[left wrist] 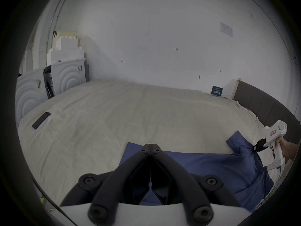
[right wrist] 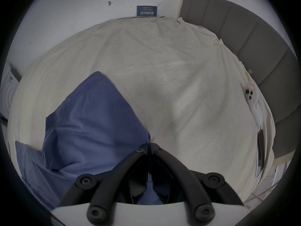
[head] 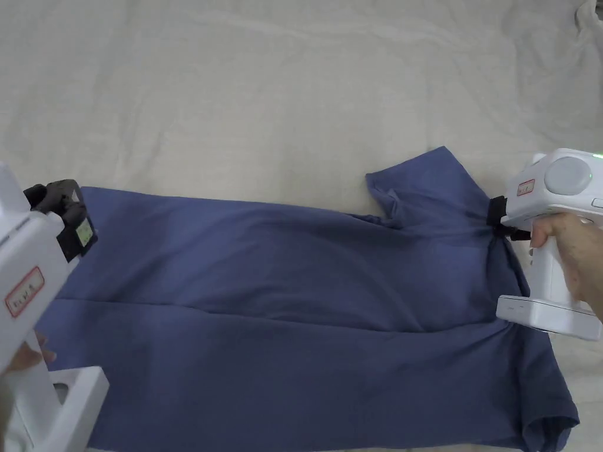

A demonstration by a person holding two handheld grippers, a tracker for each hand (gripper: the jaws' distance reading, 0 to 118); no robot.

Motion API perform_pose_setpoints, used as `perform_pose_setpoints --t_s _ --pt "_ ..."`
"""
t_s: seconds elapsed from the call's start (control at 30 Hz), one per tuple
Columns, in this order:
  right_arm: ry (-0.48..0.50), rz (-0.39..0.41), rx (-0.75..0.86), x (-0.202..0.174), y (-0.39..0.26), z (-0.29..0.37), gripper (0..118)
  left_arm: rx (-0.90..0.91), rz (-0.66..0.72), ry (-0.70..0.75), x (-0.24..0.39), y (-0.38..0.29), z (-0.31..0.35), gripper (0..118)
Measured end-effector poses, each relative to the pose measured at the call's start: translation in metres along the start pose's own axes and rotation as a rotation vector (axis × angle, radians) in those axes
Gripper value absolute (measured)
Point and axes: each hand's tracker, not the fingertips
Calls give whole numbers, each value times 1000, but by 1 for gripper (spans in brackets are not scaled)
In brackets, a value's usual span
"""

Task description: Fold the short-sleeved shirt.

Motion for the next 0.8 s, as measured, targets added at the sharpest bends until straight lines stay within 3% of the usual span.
perform_pose_setpoints --t_s 0.1,0.17,0.23,0.33,0.63,0.7,0.8 --pt "15 -30 16 5 1 11 1 -88 37 -30 -14 22 -24 27" --pt "19 -26 27 7 2 16 1 -120 31 -9 -21 38 -42 48" --pt "19 -16 39 8 2 23 1 -154 -33 44 -24 51 -62 79" --pt "44 -23 56 9 5 32 1 -241 -29 34 -34 67 -93 108" --pt "31 10 65 5 7 34 1 -553 -25 70 -48 57 -182 108" --pt "31 15 62 4 6 33 1 -587 -82 88 -48 46 -194 105" --pt "31 21 62 4 5 31 1 -601 -121 107 -46 38 -209 90"
